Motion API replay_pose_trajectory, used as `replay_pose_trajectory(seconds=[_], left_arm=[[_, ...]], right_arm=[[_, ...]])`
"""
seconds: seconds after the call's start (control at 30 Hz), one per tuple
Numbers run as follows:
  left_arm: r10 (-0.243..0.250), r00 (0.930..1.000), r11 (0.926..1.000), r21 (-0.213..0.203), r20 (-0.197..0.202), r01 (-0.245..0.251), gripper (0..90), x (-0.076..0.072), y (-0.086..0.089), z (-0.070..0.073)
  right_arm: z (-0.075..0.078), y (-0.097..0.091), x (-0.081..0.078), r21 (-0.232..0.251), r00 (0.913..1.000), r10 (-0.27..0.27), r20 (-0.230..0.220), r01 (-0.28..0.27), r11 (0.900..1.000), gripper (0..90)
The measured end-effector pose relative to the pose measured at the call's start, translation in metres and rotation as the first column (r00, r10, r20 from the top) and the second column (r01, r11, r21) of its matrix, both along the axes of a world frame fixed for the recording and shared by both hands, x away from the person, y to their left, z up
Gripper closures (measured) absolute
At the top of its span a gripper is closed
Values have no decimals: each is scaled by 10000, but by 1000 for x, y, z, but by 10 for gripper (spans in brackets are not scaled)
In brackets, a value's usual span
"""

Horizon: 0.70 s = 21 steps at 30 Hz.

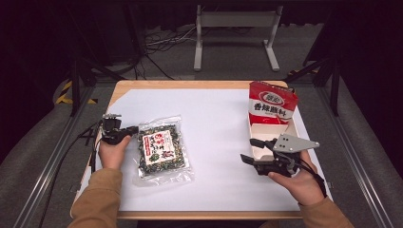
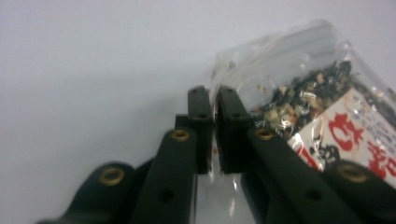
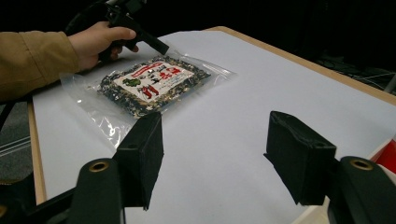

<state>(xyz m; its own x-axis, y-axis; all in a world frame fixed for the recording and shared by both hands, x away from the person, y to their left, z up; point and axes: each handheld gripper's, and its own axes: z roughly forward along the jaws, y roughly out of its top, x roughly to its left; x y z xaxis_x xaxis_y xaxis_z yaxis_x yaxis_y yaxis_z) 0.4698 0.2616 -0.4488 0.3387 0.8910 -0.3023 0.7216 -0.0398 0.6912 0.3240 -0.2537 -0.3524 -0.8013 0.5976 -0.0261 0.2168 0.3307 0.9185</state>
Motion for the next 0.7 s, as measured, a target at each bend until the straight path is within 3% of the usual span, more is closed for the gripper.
replay_pose_trajectory(seconds=[0.13, 0.23, 0.43, 0.53, 0.7], left_arm=[[-64, 10000, 9998, -175, 16, 64, 864, 0, 0, 1], [-85, 9999, 9999, -59, 114, 86, 868, -1, -1, 2], [-240, 9976, 9993, -280, 645, 259, 872, -9, -1, 17], [-254, 9958, 9944, -1002, 882, 343, 874, -15, 5, 27], [-400, 9896, 9946, -891, 1381, 526, 876, -24, 5, 43]], right_arm=[[0, 0, 0, -8, 10000, -3, 12, 3, 10000, 373], [0, -1, 0, -6, 10000, -10, -2, 10, 10000, 373], [0, -2, 0, 27, 10000, -62, 46, 62, 10000, 373], [1, -1, 0, 40, 10000, -89, 37, 89, 10000, 382], [2, 2, 1, 158, 9999, -31, -137, 33, 9999, 401]])
